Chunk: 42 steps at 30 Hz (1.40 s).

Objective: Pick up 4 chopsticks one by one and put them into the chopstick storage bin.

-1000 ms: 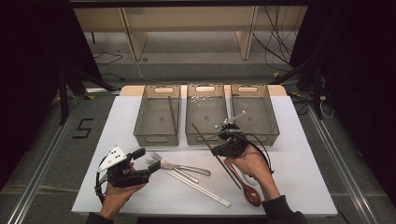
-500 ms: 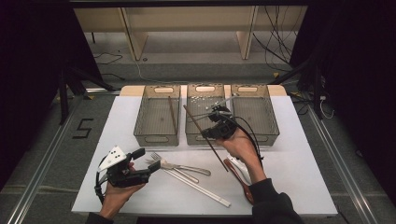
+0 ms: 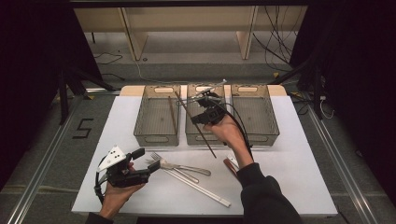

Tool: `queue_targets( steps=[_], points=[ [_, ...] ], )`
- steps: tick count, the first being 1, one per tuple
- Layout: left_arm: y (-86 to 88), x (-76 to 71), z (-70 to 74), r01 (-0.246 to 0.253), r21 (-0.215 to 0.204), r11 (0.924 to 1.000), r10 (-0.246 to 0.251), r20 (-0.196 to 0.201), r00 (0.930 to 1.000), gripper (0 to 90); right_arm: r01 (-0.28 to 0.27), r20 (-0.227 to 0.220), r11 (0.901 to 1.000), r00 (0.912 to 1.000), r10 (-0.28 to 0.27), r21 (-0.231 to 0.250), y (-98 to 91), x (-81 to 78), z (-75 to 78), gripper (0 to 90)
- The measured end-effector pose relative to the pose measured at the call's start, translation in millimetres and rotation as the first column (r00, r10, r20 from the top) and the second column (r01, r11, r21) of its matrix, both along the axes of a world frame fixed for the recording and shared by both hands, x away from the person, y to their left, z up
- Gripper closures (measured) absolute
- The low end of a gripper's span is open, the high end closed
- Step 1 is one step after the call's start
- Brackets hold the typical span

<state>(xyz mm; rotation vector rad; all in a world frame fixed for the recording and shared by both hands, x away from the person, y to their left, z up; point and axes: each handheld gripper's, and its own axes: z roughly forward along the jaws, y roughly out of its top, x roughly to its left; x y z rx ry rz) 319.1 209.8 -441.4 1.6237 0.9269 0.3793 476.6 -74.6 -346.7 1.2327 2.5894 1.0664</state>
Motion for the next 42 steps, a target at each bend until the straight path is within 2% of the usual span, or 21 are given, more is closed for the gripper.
queue_targets(
  steps=[3,8,19,28,42],
  points=[
    [0.2,0.1,0.0,0.002,0.001,1.0000,-0.002,0.000,1.0000,16.7,-0.005,0.007,1.0000,1.0000,0.005,0.006,5.2,7.4,2.8,85.6],
    [0.2,0.2,0.0,0.003,0.001,1.0000,-0.003,0.000,1.0000,16.7,0.012,-0.010,0.9994,0.9999,-0.011,0.033,16.9,22.0,6.9,85.6],
    [0.5,0.2,0.2,0.005,0.000,1.0000,-0.005,0.000,1.0000,16.7,0.039,-0.030,0.9961,0.9989,-0.037,0.080,33.0,38.9,7.2,85.6],
    [0.4,0.4,0.2,0.006,-0.002,1.0000,-0.006,0.001,1.0000,16.7,0.089,-0.059,0.9894,0.9948,-0.082,0.115,43.6,55.1,5.1,85.6],
    [1.9,0.7,0.8,0.001,-0.015,0.9999,-0.001,0.001,1.0000,16.7,0.114,-0.072,0.9875,0.9917,-0.107,0.108,65.3,70.5,1.6,85.5]
  ],
)
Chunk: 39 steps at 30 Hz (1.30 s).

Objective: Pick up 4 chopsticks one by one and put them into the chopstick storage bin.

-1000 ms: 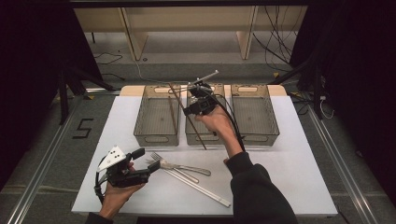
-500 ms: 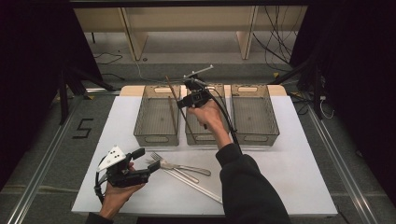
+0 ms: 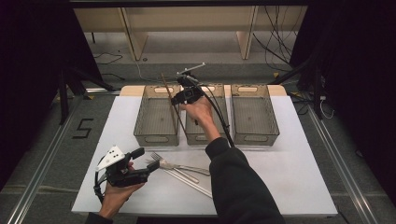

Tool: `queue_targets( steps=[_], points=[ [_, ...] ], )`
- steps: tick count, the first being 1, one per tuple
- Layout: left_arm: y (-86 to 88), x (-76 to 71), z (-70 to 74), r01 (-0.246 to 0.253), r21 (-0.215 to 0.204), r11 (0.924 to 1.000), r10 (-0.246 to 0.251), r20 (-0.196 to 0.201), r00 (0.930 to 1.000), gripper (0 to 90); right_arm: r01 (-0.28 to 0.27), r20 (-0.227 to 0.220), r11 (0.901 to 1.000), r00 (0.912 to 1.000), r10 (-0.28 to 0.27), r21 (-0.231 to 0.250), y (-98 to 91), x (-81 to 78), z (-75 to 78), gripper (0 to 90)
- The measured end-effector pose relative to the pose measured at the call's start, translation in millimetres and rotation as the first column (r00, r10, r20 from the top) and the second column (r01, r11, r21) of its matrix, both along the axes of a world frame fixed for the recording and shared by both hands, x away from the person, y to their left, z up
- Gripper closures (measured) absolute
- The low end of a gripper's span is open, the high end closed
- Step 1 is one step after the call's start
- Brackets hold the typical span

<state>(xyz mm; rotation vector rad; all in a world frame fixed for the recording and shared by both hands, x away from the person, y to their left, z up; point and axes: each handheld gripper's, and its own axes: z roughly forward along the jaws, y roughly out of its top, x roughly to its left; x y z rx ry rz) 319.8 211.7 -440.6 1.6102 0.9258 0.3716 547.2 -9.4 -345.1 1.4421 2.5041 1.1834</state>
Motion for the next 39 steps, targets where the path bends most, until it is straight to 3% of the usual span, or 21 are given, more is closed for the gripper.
queue_targets(
  steps=[14,25,39],
  points=[
    [0.0,-0.4,0.6,0.003,-0.003,1.0000,-0.003,0.002,1.0000,16.7,0.024,-0.026,0.9997,0.9994,-0.024,0.004,19.0,16.1,-4.7,85.5],
    [-0.4,-0.6,0.8,0.006,-0.001,1.0000,-0.006,0.005,1.0000,16.7,0.040,-0.022,0.9991,0.9990,-0.040,0.011,28.1,23.1,-0.3,85.5],
    [-0.5,-0.8,1.1,0.008,-0.002,1.0000,-0.008,0.007,0.9999,16.7,0.065,-0.011,0.9978,0.9978,-0.065,0.013,32.4,28.0,-5.9,85.5]
  ],
)
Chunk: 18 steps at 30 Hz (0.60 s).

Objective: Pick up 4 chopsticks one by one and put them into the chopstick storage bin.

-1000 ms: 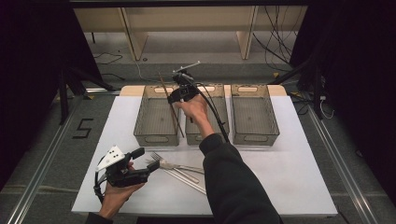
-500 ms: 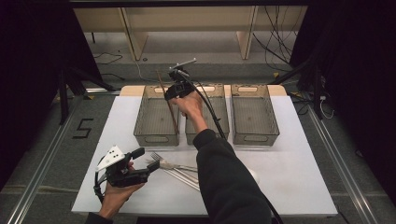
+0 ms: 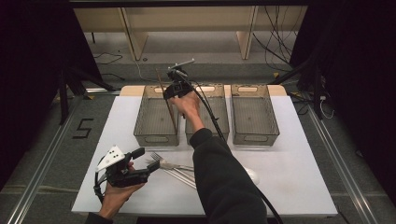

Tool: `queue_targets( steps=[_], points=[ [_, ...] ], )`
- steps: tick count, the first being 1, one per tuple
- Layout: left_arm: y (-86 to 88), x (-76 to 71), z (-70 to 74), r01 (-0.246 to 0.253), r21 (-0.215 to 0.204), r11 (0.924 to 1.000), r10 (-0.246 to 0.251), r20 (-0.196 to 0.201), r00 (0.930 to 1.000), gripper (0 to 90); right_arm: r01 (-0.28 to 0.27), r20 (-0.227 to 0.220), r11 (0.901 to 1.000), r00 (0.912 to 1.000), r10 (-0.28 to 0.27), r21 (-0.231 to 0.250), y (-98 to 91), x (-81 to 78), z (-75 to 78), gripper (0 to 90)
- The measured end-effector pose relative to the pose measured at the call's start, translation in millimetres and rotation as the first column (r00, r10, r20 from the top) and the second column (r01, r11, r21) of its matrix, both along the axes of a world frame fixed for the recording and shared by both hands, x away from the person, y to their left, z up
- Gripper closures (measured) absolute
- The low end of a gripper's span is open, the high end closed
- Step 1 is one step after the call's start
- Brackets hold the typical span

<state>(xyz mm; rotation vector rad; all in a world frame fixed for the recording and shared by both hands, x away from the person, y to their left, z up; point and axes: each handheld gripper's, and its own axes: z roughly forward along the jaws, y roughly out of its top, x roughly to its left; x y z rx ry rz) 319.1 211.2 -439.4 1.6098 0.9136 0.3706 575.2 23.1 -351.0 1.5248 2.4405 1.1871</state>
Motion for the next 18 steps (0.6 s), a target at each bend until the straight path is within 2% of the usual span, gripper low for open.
queue_targets(
  steps=[10,18],
  points=[
    [0.3,-0.2,0.2,0.000,-0.003,1.0000,0.000,-0.001,1.0000,16.7,0.015,0.017,0.9998,0.9997,-0.016,0.010,3.3,1.6,-4.2,85.5],
    [0.2,-0.3,0.3,0.001,-0.003,1.0000,-0.001,-0.001,1.0000,16.7,0.019,0.029,0.9998,0.9994,-0.019,0.000,6.3,2.0,-8.5,85.4]
  ],
)
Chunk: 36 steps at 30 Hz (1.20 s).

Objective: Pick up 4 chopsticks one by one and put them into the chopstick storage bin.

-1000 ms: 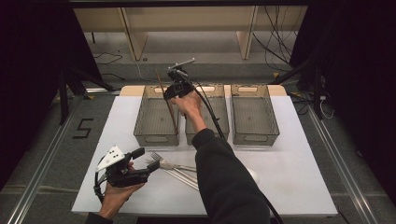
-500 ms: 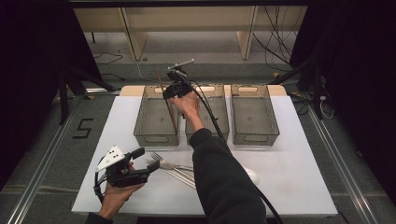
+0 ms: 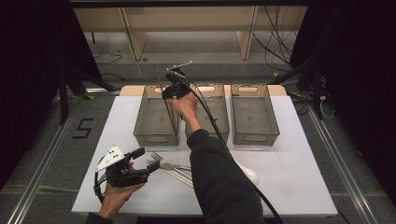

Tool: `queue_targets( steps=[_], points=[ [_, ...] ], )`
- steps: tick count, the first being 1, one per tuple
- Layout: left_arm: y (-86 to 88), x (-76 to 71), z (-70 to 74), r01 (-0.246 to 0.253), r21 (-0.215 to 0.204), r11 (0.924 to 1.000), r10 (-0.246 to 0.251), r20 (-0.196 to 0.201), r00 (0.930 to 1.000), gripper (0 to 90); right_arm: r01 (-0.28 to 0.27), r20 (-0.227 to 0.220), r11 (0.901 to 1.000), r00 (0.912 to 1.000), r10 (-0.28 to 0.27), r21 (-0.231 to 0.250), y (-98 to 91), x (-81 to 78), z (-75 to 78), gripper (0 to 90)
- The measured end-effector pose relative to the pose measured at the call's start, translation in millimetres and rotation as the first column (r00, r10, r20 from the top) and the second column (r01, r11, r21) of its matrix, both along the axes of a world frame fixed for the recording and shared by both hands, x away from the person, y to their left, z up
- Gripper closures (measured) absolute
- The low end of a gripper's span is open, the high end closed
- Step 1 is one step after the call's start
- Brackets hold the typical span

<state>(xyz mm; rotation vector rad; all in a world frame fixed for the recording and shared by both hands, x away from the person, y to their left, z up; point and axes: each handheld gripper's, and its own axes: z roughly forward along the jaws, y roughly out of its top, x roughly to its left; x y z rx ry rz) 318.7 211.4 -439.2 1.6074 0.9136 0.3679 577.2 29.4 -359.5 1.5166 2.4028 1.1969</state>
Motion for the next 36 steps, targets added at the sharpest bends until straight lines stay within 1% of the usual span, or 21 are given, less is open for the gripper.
queue_targets(
  steps=[4,6,10,12,15,20,22,25,27,31,33,36],
  points=[
    [-0.1,-0.1,0.1,0.000,0.000,1.0000,0.000,0.000,1.0000,16.7,0.003,0.003,1.0000,1.0000,-0.003,0.001,0.9,-0.2,-1.7,85.3],
    [-0.2,-0.1,0.2,0.001,0.000,1.0000,-0.001,0.002,1.0000,16.7,0.003,0.007,0.9999,1.0000,-0.002,-0.012,2.6,-0.7,-3.5,85.3],
    [0.3,-0.2,0.2,0.001,0.001,1.0000,-0.001,0.002,1.0000,16.7,0.004,0.000,0.9996,1.0000,-0.004,-0.027,4.1,-0.5,-7.2,84.0],
    [0.6,-0.2,0.2,0.000,0.000,1.0000,0.000,0.001,1.0000,16.7,0.010,0.002,0.9997,0.9999,-0.010,-0.022,3.6,-0.5,-7.1,77.3],
    [0.4,-0.3,0.2,0.000,0.001,1.0000,0.000,0.000,1.0000,16.7,0.003,-0.006,0.9998,1.0000,-0.003,-0.018,1.8,-1.0,-5.0,70.0],
    [0.7,-0.1,0.1,-0.001,0.003,1.0000,0.001,0.001,1.0000,16.7,-0.017,0.004,0.9999,0.9998,0.017,0.001,-6.8,-5.0,2.1,60.7],
    [0.7,-0.2,0.0,-0.002,0.003,1.0000,0.002,0.000,1.0000,16.7,-0.034,0.007,0.9994,0.9994,0.034,-0.003,-11.2,-7.6,4.9,56.4],
    [0.6,0.0,-0.2,-0.004,0.001,1.0000,0.004,-0.001,1.0000,16.7,-0.063,0.020,0.9980,0.9978,0.063,-0.005,-20.2,-14.0,8.2,51.1],
    [0.7,0.0,-0.3,-0.005,0.002,1.0000,0.005,-0.001,1.0000,16.7,-0.089,0.018,0.9960,0.9958,0.089,0.000,-27.0,-19.6,9.5,47.3],
    [0.2,0.1,-0.7,-0.008,0.001,1.0000,0.008,-0.003,1.0000,16.7,-0.131,0.039,0.9913,0.9905,0.132,-0.013,-40.5,-36.4,11.2,42.8],
    [0.0,0.3,-0.8,-0.006,0.007,1.0000,0.006,-0.002,1.0000,16.7,-0.150,0.040,0.9886,0.9878,0.151,-0.011,-47.2,-46.0,11.9,40.9],
    [-0.1,0.1,-1.0,-0.005,0.012,0.9999,0.005,-0.002,1.0000,16.6,-0.184,0.050,0.9828,0.9815,0.185,-0.015,-56.4,-60.8,12.7,38.2]
  ],
)
